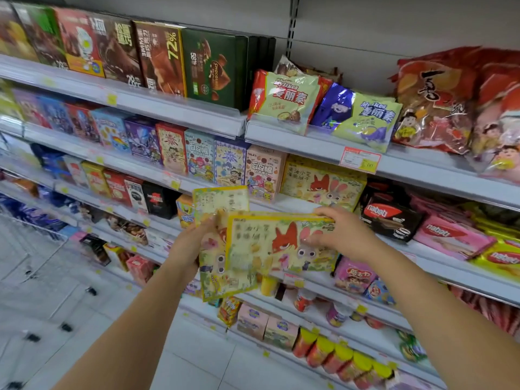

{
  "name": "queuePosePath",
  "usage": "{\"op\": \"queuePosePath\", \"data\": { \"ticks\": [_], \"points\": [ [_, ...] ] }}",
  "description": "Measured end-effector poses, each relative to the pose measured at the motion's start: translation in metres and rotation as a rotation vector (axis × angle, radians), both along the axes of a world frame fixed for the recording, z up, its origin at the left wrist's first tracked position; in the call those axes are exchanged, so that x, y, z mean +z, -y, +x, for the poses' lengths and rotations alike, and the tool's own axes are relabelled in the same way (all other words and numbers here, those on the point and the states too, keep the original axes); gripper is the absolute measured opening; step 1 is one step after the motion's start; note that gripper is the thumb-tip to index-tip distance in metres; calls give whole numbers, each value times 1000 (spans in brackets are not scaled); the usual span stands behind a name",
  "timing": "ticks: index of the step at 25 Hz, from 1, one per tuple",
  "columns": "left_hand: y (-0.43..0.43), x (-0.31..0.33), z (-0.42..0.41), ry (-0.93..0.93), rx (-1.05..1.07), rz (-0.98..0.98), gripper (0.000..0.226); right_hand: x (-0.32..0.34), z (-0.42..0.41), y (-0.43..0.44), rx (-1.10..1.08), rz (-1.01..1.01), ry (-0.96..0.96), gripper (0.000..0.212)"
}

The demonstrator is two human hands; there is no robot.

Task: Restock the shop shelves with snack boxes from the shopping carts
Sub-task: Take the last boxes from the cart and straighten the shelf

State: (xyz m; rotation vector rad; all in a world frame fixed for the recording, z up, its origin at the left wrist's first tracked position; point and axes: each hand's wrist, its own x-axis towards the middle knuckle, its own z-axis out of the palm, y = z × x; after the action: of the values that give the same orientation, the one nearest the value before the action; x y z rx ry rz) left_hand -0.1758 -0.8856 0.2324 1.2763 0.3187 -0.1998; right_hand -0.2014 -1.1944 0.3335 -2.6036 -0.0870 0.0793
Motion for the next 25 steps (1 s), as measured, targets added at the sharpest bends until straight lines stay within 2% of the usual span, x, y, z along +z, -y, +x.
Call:
{"op": "queuePosePath", "data": {
  "ticks": [2, 4, 7, 10, 16, 20, 23, 25],
  "points": [
    [-2, -15, 10, -17, 134, -54, 73, -4, 11, 17, -142, 53, 214, 63],
    [5, -22, 13, -39, 165, -108, 61, -13, 25, 31, -194, -4, 387, 54],
    [34, -31, 21, -2, 131, -161, 41, -30, 47, 47, -204, -105, 484, 51],
    [58, -41, 33, 11, 59, -182, 37, -35, 63, 58, -211, -149, 501, 52],
    [75, -60, 40, 33, 0, -261, 58, -27, 73, 64, -265, -193, 427, 59],
    [77, -44, 38, 56, -5, -333, 28, -33, 93, 63, -309, -183, 387, 61],
    [80, -38, 40, 62, -5, -364, 34, -44, 110, 64, -351, -399, 429, 63],
    [85, -40, 41, 45, -21, -389, 39, -54, 114, 57, -360, -531, 569, 63]
  ]
}}
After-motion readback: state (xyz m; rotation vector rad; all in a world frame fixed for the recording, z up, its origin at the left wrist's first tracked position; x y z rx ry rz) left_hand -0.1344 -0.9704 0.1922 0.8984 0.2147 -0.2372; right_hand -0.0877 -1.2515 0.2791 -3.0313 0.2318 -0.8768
